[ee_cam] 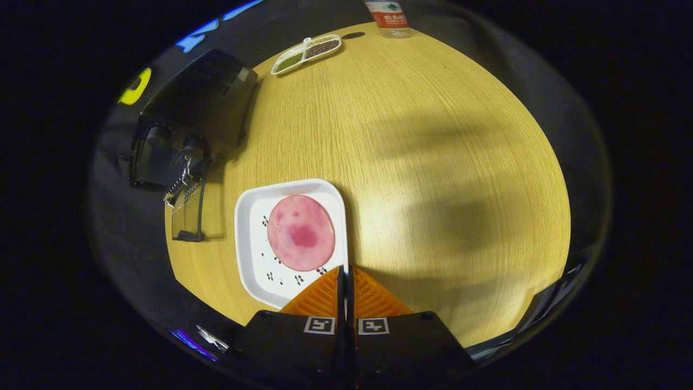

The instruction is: Open the toaster oven, put the food inside, and close the toaster oven door.

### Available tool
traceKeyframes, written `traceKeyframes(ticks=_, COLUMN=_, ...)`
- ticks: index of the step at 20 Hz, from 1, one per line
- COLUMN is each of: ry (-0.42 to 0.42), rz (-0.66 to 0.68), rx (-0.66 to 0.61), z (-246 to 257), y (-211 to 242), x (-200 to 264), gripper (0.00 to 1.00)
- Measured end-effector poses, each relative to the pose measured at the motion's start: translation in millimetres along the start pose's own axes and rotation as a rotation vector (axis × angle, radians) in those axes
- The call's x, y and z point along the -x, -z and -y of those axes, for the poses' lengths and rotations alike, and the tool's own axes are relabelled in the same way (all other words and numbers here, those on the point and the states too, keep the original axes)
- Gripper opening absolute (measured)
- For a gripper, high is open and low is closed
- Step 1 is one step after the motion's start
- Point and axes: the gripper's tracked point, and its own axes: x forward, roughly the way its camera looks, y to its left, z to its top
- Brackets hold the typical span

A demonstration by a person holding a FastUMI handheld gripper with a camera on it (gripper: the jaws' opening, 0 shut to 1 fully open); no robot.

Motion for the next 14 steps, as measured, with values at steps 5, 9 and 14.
traceKeyframes(ticks=5, ry=-0.090, rz=0.084, rx=-0.171, z=-29, y=17, x=17, gripper=0.02)
traceKeyframes(ticks=9, ry=-0.148, rz=0.145, rx=-0.275, z=-50, y=39, x=33, gripper=0.02)
traceKeyframes(ticks=14, ry=-0.187, rz=0.218, rx=-0.376, z=-70, y=74, x=51, gripper=0.02)
